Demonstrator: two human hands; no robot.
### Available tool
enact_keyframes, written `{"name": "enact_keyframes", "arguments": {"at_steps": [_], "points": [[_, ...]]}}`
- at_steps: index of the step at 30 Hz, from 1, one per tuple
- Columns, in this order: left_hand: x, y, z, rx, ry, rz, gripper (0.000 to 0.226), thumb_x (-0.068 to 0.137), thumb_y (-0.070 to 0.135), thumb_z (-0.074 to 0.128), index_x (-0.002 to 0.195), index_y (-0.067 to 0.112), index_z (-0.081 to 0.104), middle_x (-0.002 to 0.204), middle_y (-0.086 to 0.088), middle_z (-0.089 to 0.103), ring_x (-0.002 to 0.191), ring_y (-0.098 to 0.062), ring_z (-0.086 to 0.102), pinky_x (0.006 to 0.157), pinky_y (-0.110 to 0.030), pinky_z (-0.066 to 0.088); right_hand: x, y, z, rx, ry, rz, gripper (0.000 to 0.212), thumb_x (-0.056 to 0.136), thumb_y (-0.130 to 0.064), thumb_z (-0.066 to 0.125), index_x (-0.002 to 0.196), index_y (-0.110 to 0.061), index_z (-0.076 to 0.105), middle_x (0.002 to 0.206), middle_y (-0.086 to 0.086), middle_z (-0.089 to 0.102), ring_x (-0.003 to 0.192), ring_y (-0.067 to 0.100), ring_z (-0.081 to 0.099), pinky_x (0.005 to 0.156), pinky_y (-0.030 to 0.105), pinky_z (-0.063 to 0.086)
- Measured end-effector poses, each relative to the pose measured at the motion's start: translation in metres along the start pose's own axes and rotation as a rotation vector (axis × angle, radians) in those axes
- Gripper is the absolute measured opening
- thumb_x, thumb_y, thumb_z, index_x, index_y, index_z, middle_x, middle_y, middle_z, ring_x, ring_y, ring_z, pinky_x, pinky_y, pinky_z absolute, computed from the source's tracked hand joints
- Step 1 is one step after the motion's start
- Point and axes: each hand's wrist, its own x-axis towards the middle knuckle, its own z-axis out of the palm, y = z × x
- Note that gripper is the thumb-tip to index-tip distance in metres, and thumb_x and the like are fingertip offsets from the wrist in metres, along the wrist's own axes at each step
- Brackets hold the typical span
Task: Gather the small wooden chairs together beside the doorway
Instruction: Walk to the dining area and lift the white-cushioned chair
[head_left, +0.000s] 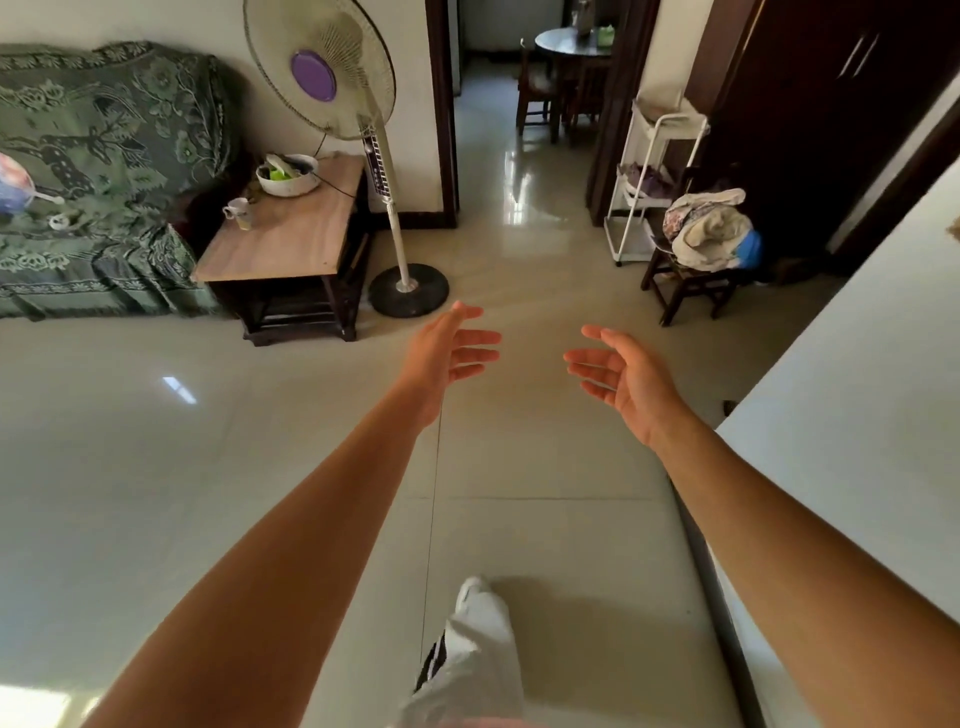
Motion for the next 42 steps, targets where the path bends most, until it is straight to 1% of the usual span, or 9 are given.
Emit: {"name": "enact_keyframes", "arguments": {"at_steps": [5, 8, 13, 15, 19, 26, 33, 37, 42], "points": [[0.116, 0.028, -0.007, -0.007, -0.017, -0.026, 0.039, 0.098, 0.04, 0.034, 0.118, 0.015, 0.057, 0.105, -0.011, 0.07, 0.094, -0.027, 0.067, 0.084, -0.038, 0.05, 0.114, -0.032, 0.013, -0.01, 0.023, 0.012, 0.022, 0.094, -0.03, 0.043, 0.101, -0.026, 0.063, 0.091, 0.004, 0.073, 0.089, 0.019, 0.066, 0.076, 0.034, 0.046], [0.18, 0.042, -0.008, -0.007, -0.035, -0.039, 0.038, 0.098, 0.04, 0.035, 0.117, 0.015, 0.057, 0.101, -0.009, 0.07, 0.092, -0.026, 0.067, 0.079, -0.035, 0.051, 0.176, -0.05, 0.021, 0.0, 0.034, 0.011, 0.022, 0.094, -0.031, 0.043, 0.102, -0.027, 0.063, 0.093, 0.004, 0.073, 0.09, 0.019, 0.065, 0.075, 0.034, 0.046], [0.266, 0.058, -0.006, 0.002, -0.061, -0.049, 0.03, 0.097, 0.041, 0.038, 0.101, 0.025, 0.062, 0.095, -0.005, 0.073, 0.085, -0.022, 0.07, 0.075, -0.033, 0.052, 0.256, -0.07, 0.025, 0.008, 0.052, 0.01, 0.021, 0.094, -0.031, 0.043, 0.101, -0.027, 0.063, 0.091, 0.003, 0.074, 0.09, 0.019, 0.066, 0.077, 0.034, 0.047], [0.301, 0.061, -0.004, 0.003, -0.071, -0.045, 0.031, 0.096, 0.042, 0.037, 0.102, 0.025, 0.063, 0.094, -0.004, 0.074, 0.083, -0.02, 0.07, 0.074, -0.033, 0.053, 0.289, -0.078, 0.022, 0.008, 0.051, 0.005, 0.021, 0.094, -0.031, 0.044, 0.101, -0.028, 0.063, 0.089, 0.001, 0.074, 0.09, 0.018, 0.066, 0.077, 0.034, 0.047], [0.375, 0.064, 0.004, 0.017, -0.072, -0.049, 0.035, 0.096, 0.043, 0.038, 0.109, 0.021, 0.063, 0.094, -0.006, 0.074, 0.082, -0.021, 0.071, 0.08, -0.036, 0.054, 0.361, -0.093, 0.011, -0.043, 0.005, -0.004, 0.021, 0.095, -0.033, 0.043, 0.105, -0.03, 0.062, 0.093, 0.001, 0.074, 0.098, 0.02, 0.064, 0.082, 0.038, 0.047], [0.532, 0.082, 0.048, -0.013, 0.016, -0.051, 0.032, 0.096, 0.039, 0.039, 0.105, 0.021, 0.064, 0.095, -0.009, 0.074, 0.084, -0.023, 0.07, 0.077, -0.034, 0.051, 0.511, -0.138, -0.02, -0.051, -0.033, 0.004, 0.021, 0.096, -0.033, 0.042, 0.105, -0.031, 0.06, 0.095, 0.001, 0.072, 0.095, 0.018, 0.064, 0.078, 0.035, 0.046], [0.672, 0.124, 0.094, -0.006, 0.042, 0.001, 0.029, 0.095, 0.04, 0.04, 0.098, 0.026, 0.065, 0.084, 0.0, 0.077, 0.081, -0.019, 0.072, 0.073, -0.031, 0.051, 0.653, -0.198, -0.05, -0.058, -0.048, 0.026, 0.022, 0.096, -0.032, 0.041, 0.105, -0.028, 0.061, 0.092, 0.001, 0.073, 0.092, 0.018, 0.065, 0.079, 0.035, 0.046], [0.735, 0.14, 0.099, -0.002, 0.023, 0.008, 0.03, 0.095, 0.042, 0.039, 0.099, 0.026, 0.064, 0.084, 0.0, 0.076, 0.081, -0.018, 0.072, 0.07, -0.029, 0.051, 0.719, -0.218, -0.058, -0.032, -0.024, 0.034, 0.025, 0.096, -0.031, 0.042, 0.113, -0.023, 0.058, 0.093, 0.004, 0.072, 0.09, 0.021, 0.066, 0.08, 0.035, 0.046], [0.821, 0.155, 0.095, 0.009, 0.111, 0.056, 0.026, 0.093, 0.038, 0.043, 0.095, 0.026, 0.066, 0.081, -0.001, 0.077, 0.079, -0.02, 0.073, 0.073, -0.032, 0.053, 0.802, -0.239, -0.069, -0.034, -0.002, 0.019, 0.025, 0.096, -0.031, 0.043, 0.115, -0.025, 0.057, 0.09, 0.002, 0.073, 0.091, 0.019, 0.066, 0.078, 0.034, 0.047]]}}
